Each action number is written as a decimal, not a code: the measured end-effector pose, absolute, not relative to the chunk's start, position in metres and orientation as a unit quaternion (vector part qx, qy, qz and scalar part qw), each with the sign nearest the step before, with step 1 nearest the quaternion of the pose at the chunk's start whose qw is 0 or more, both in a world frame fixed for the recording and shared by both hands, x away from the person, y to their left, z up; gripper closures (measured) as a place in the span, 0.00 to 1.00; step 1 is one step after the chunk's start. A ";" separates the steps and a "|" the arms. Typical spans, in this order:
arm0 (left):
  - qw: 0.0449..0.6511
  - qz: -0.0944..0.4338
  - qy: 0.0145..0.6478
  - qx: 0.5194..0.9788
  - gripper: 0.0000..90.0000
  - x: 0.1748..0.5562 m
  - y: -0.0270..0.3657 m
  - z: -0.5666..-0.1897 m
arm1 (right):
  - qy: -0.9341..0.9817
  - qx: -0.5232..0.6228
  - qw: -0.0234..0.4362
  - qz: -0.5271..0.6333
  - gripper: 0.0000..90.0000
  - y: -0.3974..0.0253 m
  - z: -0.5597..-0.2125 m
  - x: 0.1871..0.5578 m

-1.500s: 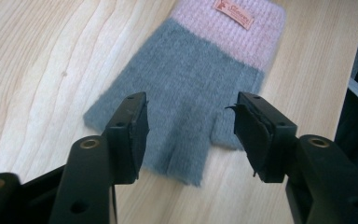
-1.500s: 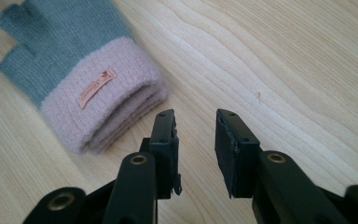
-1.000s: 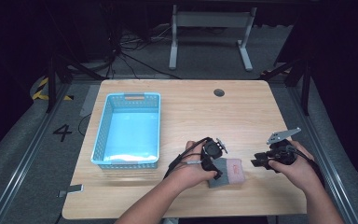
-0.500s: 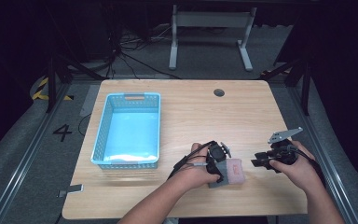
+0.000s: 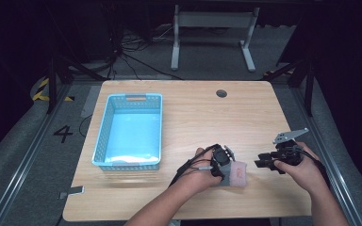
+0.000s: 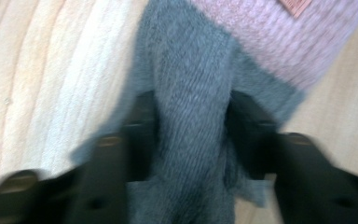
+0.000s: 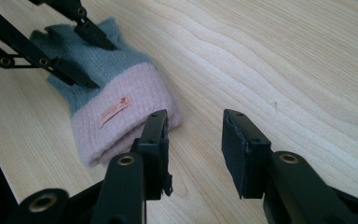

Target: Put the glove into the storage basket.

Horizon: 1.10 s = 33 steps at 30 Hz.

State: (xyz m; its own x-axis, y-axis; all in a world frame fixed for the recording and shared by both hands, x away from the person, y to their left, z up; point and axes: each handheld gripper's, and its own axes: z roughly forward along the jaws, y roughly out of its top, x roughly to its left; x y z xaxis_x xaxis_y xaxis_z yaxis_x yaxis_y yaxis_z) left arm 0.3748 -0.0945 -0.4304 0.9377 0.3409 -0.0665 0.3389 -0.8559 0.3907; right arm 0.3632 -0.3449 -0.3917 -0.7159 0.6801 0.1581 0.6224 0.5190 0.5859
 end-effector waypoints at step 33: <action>0.246 0.021 0.202 0.948 0.79 0.382 -0.031 -0.361 | 0.871 0.368 0.041 0.324 0.69 -0.338 -0.390 0.378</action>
